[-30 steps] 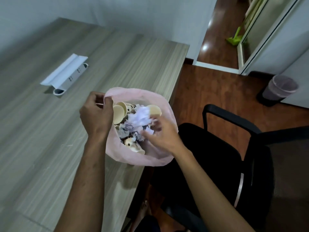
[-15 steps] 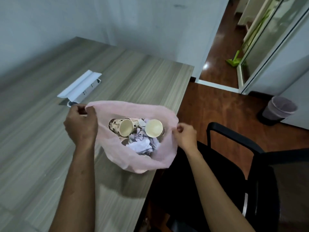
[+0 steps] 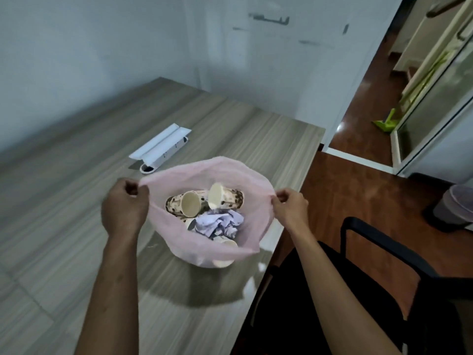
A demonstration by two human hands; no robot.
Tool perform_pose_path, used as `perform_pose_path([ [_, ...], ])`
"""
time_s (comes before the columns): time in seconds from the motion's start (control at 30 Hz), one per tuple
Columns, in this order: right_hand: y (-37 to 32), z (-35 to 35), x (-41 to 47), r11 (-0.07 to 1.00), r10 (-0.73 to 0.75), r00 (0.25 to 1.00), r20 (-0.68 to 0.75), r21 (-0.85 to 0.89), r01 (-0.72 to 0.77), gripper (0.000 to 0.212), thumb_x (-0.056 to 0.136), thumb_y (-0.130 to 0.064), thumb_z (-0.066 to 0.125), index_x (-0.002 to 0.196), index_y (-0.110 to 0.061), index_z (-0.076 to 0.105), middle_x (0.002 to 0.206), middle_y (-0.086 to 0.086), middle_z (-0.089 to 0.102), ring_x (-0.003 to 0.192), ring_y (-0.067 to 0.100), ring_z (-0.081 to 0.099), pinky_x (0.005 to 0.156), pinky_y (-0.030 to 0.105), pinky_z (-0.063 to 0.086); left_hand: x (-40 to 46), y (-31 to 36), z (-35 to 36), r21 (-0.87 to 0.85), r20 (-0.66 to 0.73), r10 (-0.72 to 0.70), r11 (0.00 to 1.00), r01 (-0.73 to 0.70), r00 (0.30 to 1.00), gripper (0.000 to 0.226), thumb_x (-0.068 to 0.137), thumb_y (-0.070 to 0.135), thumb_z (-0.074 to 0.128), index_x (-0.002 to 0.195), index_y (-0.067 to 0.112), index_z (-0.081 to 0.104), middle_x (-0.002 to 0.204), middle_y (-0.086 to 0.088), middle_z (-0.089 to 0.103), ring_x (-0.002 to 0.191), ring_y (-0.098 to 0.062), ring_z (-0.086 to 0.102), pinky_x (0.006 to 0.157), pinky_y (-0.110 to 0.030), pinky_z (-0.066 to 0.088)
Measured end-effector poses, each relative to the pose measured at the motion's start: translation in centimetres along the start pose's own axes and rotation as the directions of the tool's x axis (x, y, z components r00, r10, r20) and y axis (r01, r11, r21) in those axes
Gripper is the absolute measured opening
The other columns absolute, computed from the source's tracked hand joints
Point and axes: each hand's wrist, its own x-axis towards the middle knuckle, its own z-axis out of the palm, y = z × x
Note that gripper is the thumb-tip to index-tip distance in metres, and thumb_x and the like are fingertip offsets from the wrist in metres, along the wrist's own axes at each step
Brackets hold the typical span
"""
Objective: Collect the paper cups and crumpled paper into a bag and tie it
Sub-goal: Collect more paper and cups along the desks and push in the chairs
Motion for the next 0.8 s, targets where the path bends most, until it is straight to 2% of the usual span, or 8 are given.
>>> perform_pose_path([
  [0.1,1.5,0.7,-1.1,0.999,0.037,0.995,0.093,-0.028,-0.035,0.013,0.086,-0.020,0.065,0.092,-0.010,0.073,0.085,0.007,0.073,0.084,0.026,0.070,0.080,0.029,0.053,-1.0,-0.5,0.7,0.059,0.087,0.013,0.998,-0.019,0.996,0.015,0.087,0.026,0.064,0.099,0.018,0.068,0.100,-0.006,0.071,0.098,-0.032,0.064,0.082,-0.036,0.046],
  [0.2,2.6,0.7,-1.6,0.995,0.098,0.983,0.155,-0.034,-0.094,0.024,0.085,-0.021,0.065,0.107,-0.012,0.071,0.093,0.006,0.073,0.091,0.023,0.069,0.090,0.030,0.052,-1.7,-0.2,1.3,0.034,0.130,0.007,0.999,-0.011,0.991,0.020,0.084,0.028,0.067,0.102,0.021,0.065,0.091,0.005,0.067,0.089,-0.023,0.063,0.076,-0.031,0.043],
  [0.27,3.3,0.6,-1.7,0.993,0.114,0.975,0.193,-0.039,-0.108,0.031,0.086,-0.023,0.066,0.114,-0.011,0.068,0.096,0.006,0.073,0.094,0.025,0.070,0.093,0.032,0.052,-2.1,0.1,1.8,0.039,0.172,0.011,0.999,-0.018,0.985,0.026,0.082,0.032,0.069,0.106,0.022,0.064,0.092,0.008,0.066,0.091,-0.021,0.063,0.075,-0.030,0.042],
  [0.4,4.2,-0.2,-2.2,0.988,0.124,0.959,0.256,-0.116,-0.097,0.045,0.087,-0.026,0.067,0.129,-0.010,0.060,0.116,0.007,0.070,0.114,0.023,0.062,0.098,0.025,0.043,-3.1,1.0,2.6,0.078,0.245,0.058,0.994,-0.080,0.968,0.045,0.077,0.038,0.076,0.116,0.021,0.061,0.111,-0.003,0.069,0.102,-0.028,0.064,0.085,-0.037,0.049],
  [0.57,4.8,-2.7,-2.3,0.985,0.117,0.943,0.312,-0.154,-0.071,0.054,0.087,-0.032,0.067,0.136,-0.011,0.054,0.131,0.008,0.062,0.125,0.022,0.054,0.103,0.026,0.039,-5.7,3.0,2.7,0.158,0.227,0.142,0.971,-0.181,0.963,0.079,0.074,0.040,0.080,0.139,0.011,0.047,0.138,-0.018,0.047,0.128,-0.036,0.046,0.101,-0.046,0.041],
  [0.7,5.9,-6.9,-2.8,0.985,0.070,0.944,0.322,-0.173,-0.014,0.054,0.087,-0.033,0.067,0.135,-0.012,0.054,0.128,0.006,0.062,0.126,0.022,0.052,0.100,0.026,0.040,-10.2,5.1,2.6,0.151,0.189,0.234,0.953,-0.263,0.954,0.080,0.078,0.042,0.075,0.144,0.009,0.042,0.147,-0.015,0.042,0.137,-0.033,0.037,0.109,-0.045,0.034],
  [0.8,7.9,-11.6,-3.5,0.982,0.060,0.943,0.328,-0.188,0.003,0.053,0.089,-0.037,0.065,0.136,-0.014,0.053,0.130,0.005,0.060,0.128,0.023,0.048,0.100,0.030,0.041,-15.0,7.2,3.8,0.098,0.235,0.270,0.949,-0.299,0.934,0.075,0.082,0.045,0.072,0.142,0.010,0.046,0.149,-0.011,0.044,0.139,-0.028,0.037,0.114,-0.043,0.032],
])
